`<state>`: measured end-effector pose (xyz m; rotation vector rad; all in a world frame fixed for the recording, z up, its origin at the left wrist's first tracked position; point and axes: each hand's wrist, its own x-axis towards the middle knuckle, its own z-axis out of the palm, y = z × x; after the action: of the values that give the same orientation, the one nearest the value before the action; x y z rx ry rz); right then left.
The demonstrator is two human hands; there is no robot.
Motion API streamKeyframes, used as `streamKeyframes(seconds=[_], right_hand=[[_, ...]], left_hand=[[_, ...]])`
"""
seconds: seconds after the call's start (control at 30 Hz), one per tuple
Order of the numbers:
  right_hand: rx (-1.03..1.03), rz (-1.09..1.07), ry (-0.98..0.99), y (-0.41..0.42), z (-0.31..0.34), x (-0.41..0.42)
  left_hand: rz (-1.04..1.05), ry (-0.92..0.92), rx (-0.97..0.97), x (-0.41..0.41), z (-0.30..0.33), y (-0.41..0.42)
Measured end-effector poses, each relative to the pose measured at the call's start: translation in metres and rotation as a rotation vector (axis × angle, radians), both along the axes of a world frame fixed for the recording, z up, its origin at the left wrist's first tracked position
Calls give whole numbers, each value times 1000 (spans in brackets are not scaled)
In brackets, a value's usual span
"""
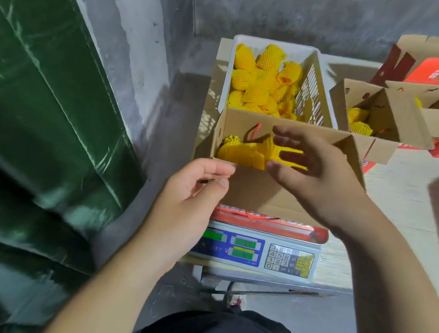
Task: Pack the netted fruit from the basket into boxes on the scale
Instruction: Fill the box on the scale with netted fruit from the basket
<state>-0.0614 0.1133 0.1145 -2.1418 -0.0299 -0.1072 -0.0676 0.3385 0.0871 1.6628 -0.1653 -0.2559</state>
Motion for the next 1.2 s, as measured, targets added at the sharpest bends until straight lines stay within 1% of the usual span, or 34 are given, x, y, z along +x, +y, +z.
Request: streamKeyframes(seconds=[0.07,0.17,0.33,0.57,0.83,0.97,1.0,1.07,1.2], right_hand=[[82,103,-10,15,3,-9],[94,178,11,27,9,-15],[124,185,-3,27,13,-20],[144,188,6,24,2,-16],[244,132,2,12,-9,2],[176,5,-71,-7,-4,30],[160,-27,-90,-14,-3,41],[128,-87,-109,-32,-1,65],[33,-139,-69,-79,-7,119]], left_hand=[[10,8,6,0,1,0],[19,22,27,1,4,-1],[42,20,21,1,3,-1],[72,28,15,3,-1,3],[113,29,-3,15,-7,-10],[183,32,-122,48,8,-20],[201,23,-122,62,13,-22],[156,-28,-22,94,22,-27],[-47,-78,195,161,24,-49]])
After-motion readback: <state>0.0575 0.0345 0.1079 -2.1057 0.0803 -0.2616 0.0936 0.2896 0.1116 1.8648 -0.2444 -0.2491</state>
